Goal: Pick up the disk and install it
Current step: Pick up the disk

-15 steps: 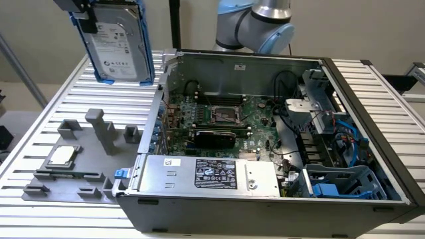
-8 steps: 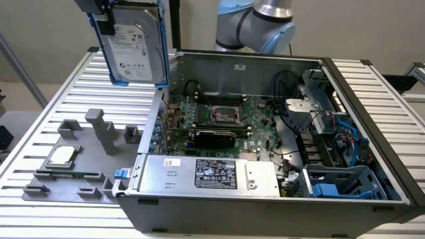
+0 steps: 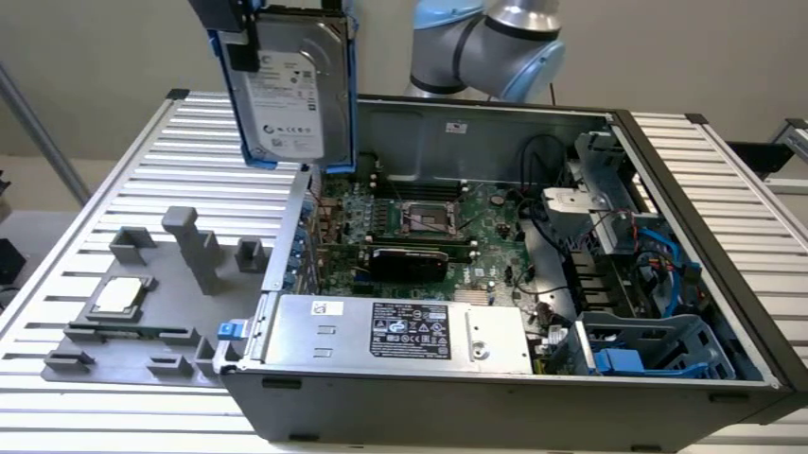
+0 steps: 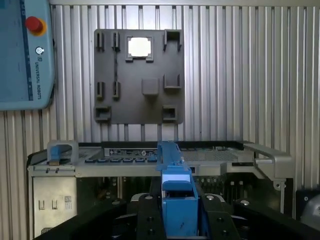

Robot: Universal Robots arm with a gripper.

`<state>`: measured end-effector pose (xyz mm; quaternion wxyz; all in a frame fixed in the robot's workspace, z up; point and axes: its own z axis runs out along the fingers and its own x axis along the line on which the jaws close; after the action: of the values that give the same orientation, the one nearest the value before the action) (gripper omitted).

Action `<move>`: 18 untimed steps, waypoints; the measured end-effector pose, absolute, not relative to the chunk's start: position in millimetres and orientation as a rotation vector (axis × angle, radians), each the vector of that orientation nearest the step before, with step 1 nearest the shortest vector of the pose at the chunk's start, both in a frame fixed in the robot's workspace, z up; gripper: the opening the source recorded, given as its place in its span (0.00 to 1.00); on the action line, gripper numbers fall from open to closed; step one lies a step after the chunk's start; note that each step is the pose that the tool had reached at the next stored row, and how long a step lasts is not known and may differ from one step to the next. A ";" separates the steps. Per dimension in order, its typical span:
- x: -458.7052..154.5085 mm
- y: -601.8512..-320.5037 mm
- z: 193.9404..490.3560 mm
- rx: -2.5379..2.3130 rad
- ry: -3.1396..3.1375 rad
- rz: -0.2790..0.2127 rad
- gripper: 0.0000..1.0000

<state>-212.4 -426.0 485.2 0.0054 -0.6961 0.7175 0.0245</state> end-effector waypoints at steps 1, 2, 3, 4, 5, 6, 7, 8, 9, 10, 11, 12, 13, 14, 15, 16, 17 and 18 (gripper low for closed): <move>-207.9 -427.2 485.3 -2.180 2.247 0.077 0.00; -203.5 -428.4 485.5 -2.180 2.247 0.077 0.00; -198.9 -429.6 485.6 -2.180 2.247 0.078 0.00; -194.1 -430.9 485.7 -2.180 2.247 0.078 0.00; -189.7 -432.0 485.8 -2.180 2.247 0.078 0.00; -185.2 -433.2 485.9 -2.180 2.247 0.079 0.00; -180.6 -434.3 486.0 -2.180 2.247 0.079 0.00; -175.9 -435.5 486.1 -2.180 2.248 0.079 0.00; -171.4 -436.7 486.3 -2.181 2.248 0.080 0.00; -166.9 -437.8 486.4 -2.181 2.248 0.080 0.00; -162.4 -439.0 486.4 -2.181 2.248 0.080 0.00; -157.8 -440.2 486.5 -2.181 2.248 0.080 0.00; -153.3 -441.4 486.6 -2.181 2.248 0.081 0.00; -148.6 -442.6 486.6 -2.181 2.249 0.081 0.00; -144.1 -443.8 486.6 -2.181 2.248 0.081 0.00; -139.6 -445.1 486.6 -2.181 2.249 0.081 0.00; -135.4 -446.2 486.6 -2.181 2.249 0.082 0.00; -130.6 -447.5 486.6 -2.181 2.249 0.082 0.00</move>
<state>-130.6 -447.5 486.6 0.0038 -0.6960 0.7175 0.0261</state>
